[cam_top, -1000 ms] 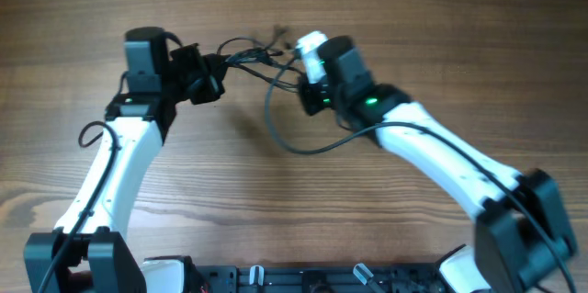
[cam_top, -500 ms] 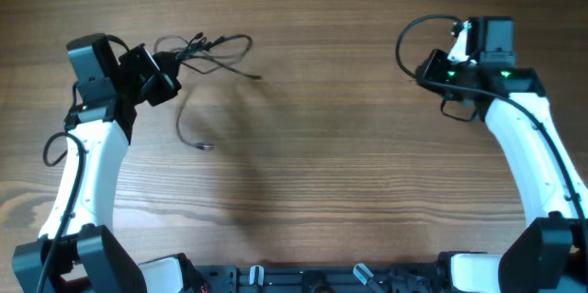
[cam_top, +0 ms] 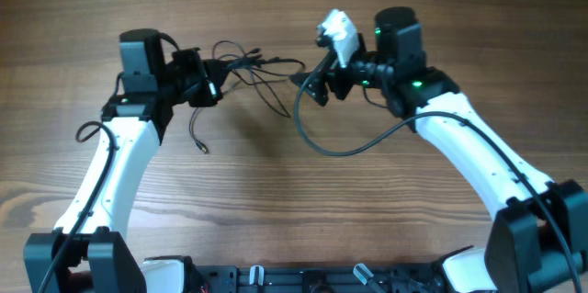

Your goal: Untangle cables

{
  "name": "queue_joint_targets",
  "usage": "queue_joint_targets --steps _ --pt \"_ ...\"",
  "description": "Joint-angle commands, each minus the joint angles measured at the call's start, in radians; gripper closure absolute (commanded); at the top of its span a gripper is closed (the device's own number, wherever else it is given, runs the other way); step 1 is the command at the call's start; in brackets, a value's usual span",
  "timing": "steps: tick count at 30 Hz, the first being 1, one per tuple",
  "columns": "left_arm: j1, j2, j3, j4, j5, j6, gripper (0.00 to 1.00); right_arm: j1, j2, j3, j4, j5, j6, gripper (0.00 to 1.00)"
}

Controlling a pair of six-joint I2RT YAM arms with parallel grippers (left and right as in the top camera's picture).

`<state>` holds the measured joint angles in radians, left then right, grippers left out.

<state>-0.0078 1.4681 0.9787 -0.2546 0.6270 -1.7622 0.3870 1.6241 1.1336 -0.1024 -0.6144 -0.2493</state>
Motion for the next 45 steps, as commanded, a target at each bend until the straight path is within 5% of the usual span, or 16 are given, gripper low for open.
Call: queue_joint_targets --steps 1,7,12,14,15,16,19,28,37,40,43,45 --pt "-0.047 -0.006 0.007 0.003 0.02 0.022 0.96 0.04 0.07 0.003 0.012 0.058 -0.038 0.0" --pt "-0.094 -0.006 0.007 0.003 0.019 -0.03 0.96 0.092 0.145 0.003 0.016 -0.061 0.011 0.0" --pt "-0.124 -0.006 0.007 0.013 0.02 -0.08 0.96 0.139 0.175 0.003 0.02 0.069 0.026 0.03" --pt "-0.126 -0.006 0.007 0.021 0.02 -0.079 0.96 0.147 0.175 0.003 0.022 0.106 0.047 0.32" --pt "-0.123 -0.006 0.007 0.022 0.021 -0.079 0.96 0.146 0.175 0.003 0.021 0.198 0.099 0.8" --pt "-0.118 -0.006 0.007 0.023 0.024 -0.079 0.96 0.138 0.175 0.003 0.018 0.284 0.176 0.96" --pt "-0.092 -0.006 0.007 0.042 0.076 -0.079 0.96 0.102 0.175 0.003 -0.025 0.469 0.37 0.96" --pt "0.08 -0.008 0.007 0.041 0.151 -0.048 0.96 -0.171 0.175 0.003 -0.243 0.47 0.593 0.96" --pt "0.156 -0.008 0.007 0.041 0.128 0.003 0.96 -0.332 0.175 0.003 -0.314 0.221 0.566 0.96" --pt "0.154 -0.007 0.007 0.042 0.086 0.117 0.96 -0.315 0.175 0.003 -0.311 -0.079 0.334 0.96" --pt "0.154 -0.007 0.007 0.067 0.06 0.448 0.87 -0.289 0.175 0.003 -0.309 -0.208 0.262 0.96" --pt "0.154 -0.007 0.007 0.068 0.057 0.709 0.59 -0.27 0.173 0.005 -0.298 -0.331 0.213 0.96"
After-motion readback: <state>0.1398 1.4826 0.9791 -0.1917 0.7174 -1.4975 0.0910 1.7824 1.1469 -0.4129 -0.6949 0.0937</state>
